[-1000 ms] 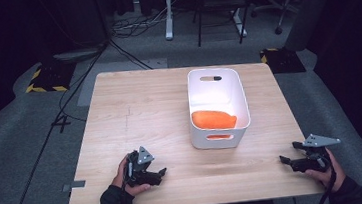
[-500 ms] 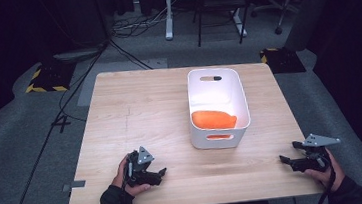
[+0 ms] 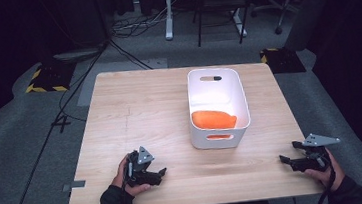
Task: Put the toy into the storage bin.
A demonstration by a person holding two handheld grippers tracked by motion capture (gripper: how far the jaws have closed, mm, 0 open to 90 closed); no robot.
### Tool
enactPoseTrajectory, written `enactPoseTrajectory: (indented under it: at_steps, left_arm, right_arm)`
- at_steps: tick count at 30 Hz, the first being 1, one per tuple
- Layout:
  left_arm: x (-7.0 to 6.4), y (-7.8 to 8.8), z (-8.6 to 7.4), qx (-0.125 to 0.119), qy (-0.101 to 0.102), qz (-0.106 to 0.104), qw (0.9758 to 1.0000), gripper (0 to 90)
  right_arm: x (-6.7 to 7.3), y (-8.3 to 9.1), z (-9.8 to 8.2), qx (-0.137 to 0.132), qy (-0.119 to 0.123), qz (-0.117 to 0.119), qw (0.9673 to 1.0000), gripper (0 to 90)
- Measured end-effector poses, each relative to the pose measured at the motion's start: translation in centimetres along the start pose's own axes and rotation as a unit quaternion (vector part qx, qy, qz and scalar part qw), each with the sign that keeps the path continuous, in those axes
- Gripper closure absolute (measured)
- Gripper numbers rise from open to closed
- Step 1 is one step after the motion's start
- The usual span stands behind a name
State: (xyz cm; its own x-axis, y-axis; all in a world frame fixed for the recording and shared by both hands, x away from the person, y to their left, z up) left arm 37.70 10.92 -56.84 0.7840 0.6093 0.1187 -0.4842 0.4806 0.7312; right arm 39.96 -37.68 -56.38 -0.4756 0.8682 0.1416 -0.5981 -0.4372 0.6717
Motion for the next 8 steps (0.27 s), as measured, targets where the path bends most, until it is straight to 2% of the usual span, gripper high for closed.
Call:
enactPoseTrajectory:
  at_steps: [8]
  left_arm:
    - [-0.01, 0.02, -0.02, 0.002, 0.0, -0.001, 1.0, 14.9]
  right_arm:
    - [0.02, -0.05, 0.04, -0.002, 0.0, 0.001, 1.0, 15.2]
Point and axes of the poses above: each handheld gripper's, and its own axes: y roughly backward along the jaws, z roughly out of its top, x roughly to its left, the point moved 9 cm from there along -y, roughly forward along the jaws, and after that the axes turned 12 degrees about -y, right-handed, at the moved point
